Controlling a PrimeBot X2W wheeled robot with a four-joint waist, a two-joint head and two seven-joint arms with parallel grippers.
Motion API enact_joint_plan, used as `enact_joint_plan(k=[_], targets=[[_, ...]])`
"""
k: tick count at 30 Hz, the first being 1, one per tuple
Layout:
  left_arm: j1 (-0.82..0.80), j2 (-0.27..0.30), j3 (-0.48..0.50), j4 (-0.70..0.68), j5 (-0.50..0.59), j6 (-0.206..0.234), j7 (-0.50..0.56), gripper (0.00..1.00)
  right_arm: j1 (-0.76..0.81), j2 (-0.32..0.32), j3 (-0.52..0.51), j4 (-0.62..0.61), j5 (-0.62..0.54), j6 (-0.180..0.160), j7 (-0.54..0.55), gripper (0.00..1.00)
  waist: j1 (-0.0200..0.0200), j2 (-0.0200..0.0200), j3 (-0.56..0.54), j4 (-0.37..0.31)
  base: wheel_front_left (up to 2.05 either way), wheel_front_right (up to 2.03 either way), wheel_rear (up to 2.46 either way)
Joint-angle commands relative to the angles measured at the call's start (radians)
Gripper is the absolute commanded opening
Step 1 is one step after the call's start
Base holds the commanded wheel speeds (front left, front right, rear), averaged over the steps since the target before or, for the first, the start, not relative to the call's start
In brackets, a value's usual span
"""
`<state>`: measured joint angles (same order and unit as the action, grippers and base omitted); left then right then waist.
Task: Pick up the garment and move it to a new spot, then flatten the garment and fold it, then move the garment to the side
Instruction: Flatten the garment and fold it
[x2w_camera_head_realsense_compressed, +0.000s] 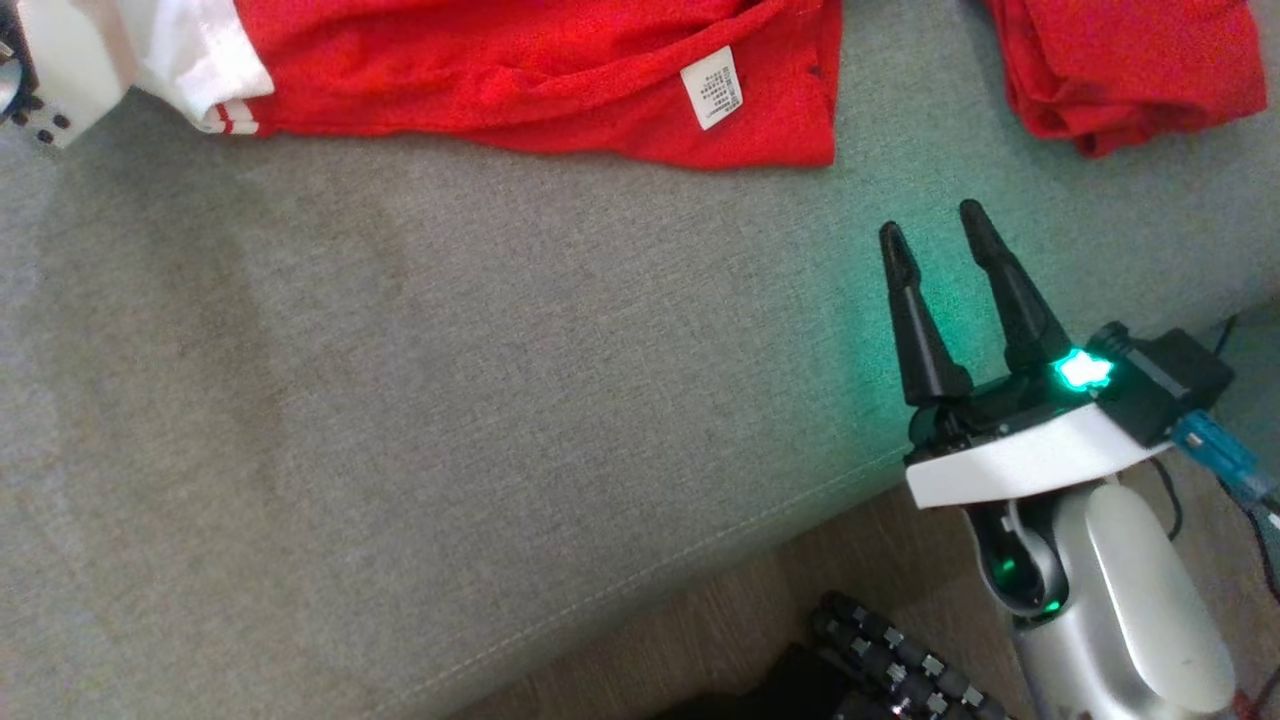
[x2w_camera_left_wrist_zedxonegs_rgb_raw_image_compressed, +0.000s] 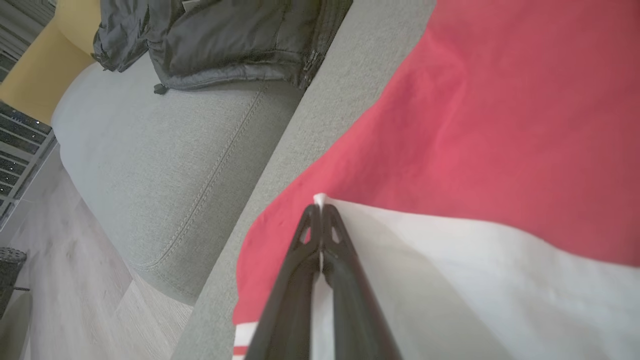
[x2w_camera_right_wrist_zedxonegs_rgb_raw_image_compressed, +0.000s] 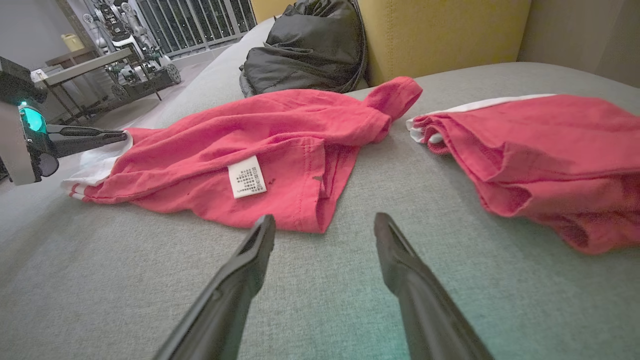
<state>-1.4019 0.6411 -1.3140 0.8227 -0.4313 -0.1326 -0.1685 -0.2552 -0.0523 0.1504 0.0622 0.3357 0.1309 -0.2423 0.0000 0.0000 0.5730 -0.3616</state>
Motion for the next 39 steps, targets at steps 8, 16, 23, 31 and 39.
enact_joint_plan(k=[8,16,23,31,39], targets=[[-0.069,0.031,0.042,-0.062,0.026,0.002,-0.075,0.0,-0.059,0.002,-0.033,0.035,0.006,0.0,0.018,1.0,0.0,0.0,-0.041,0.047,0.0,0.0,0.0],[0.01,0.111,0.107,-0.296,0.009,0.09,-0.093,0.0,-0.251,0.002,-0.073,0.229,0.013,0.0,0.149,1.0,0.0,0.0,-0.07,0.145,0.0,0.0,0.0],[0.05,0.162,0.116,-0.405,0.019,0.131,-0.093,0.0,-0.391,0.002,-0.13,0.36,-0.059,0.0,0.244,1.0,0.0,0.0,-0.044,0.212,0.0,0.0,0.0],[0.045,0.151,0.116,-0.423,0.023,0.149,-0.093,0.0,-0.493,0.002,-0.168,0.433,-0.12,0.0,0.288,0.75,0.0,0.0,-0.016,0.24,0.0,0.0,0.0],[0.065,0.14,0.133,-0.412,0.01,0.166,-0.093,0.0,-0.5,0.002,-0.171,0.431,-0.177,0.0,0.253,0.0,0.0,0.0,-0.036,0.241,0.0,0.0,0.0]])
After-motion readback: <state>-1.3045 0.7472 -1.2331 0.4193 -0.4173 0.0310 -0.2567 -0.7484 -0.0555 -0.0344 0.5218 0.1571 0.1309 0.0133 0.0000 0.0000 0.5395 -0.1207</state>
